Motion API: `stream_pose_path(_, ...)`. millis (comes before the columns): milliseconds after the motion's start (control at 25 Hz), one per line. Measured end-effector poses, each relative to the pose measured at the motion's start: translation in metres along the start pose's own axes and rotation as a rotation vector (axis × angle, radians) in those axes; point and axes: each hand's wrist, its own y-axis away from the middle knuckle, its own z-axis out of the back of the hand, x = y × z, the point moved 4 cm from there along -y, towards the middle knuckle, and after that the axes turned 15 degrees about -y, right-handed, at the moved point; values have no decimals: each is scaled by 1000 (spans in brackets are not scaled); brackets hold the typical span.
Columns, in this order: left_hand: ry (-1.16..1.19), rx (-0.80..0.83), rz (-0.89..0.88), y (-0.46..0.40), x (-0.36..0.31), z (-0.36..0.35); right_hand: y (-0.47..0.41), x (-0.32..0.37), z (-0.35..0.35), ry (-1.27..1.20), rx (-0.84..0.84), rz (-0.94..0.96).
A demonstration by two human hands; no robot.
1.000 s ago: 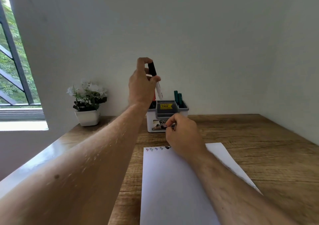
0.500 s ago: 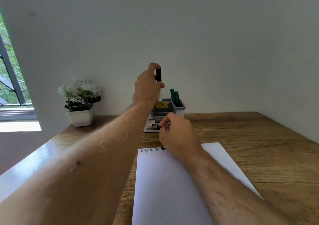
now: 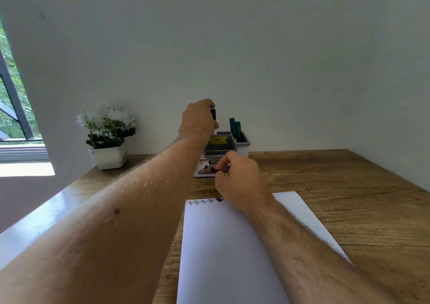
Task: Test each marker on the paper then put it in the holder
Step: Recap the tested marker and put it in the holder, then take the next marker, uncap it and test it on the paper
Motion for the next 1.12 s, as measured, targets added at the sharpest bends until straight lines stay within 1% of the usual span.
stream_pose_path(80, 3, -1, 8, 3, -1, 4, 0, 0, 0, 2, -7, 5)
stream_pose_path(200, 28, -52, 30, 11, 0, 19, 0, 1, 0, 1, -12, 13)
stream_pose_path(360, 150, -118, 93, 27, 16, 48, 2, 5, 3, 15, 0, 15)
stream_pose_path(440, 199, -139, 96, 43, 28, 63, 5, 8, 4, 19, 2, 15)
stream_pose_path(520, 149, -121, 79, 64, 45, 74, 8, 10, 5, 14, -6, 13)
stream_pose_path(640, -35, 18, 81, 94, 83, 77, 12, 13, 6, 5, -8, 17)
stream_pose_path(800, -460, 312, 204, 119, 127, 58, 15, 15, 6, 10, -7, 21)
stream_pose_path(880, -502, 418, 263, 129, 132, 48, 17, 15, 7, 0, -17, 26)
stream_pose_path(1120, -516, 414, 296, 130, 107, 32, 18, 13, 6, 1, -32, 18)
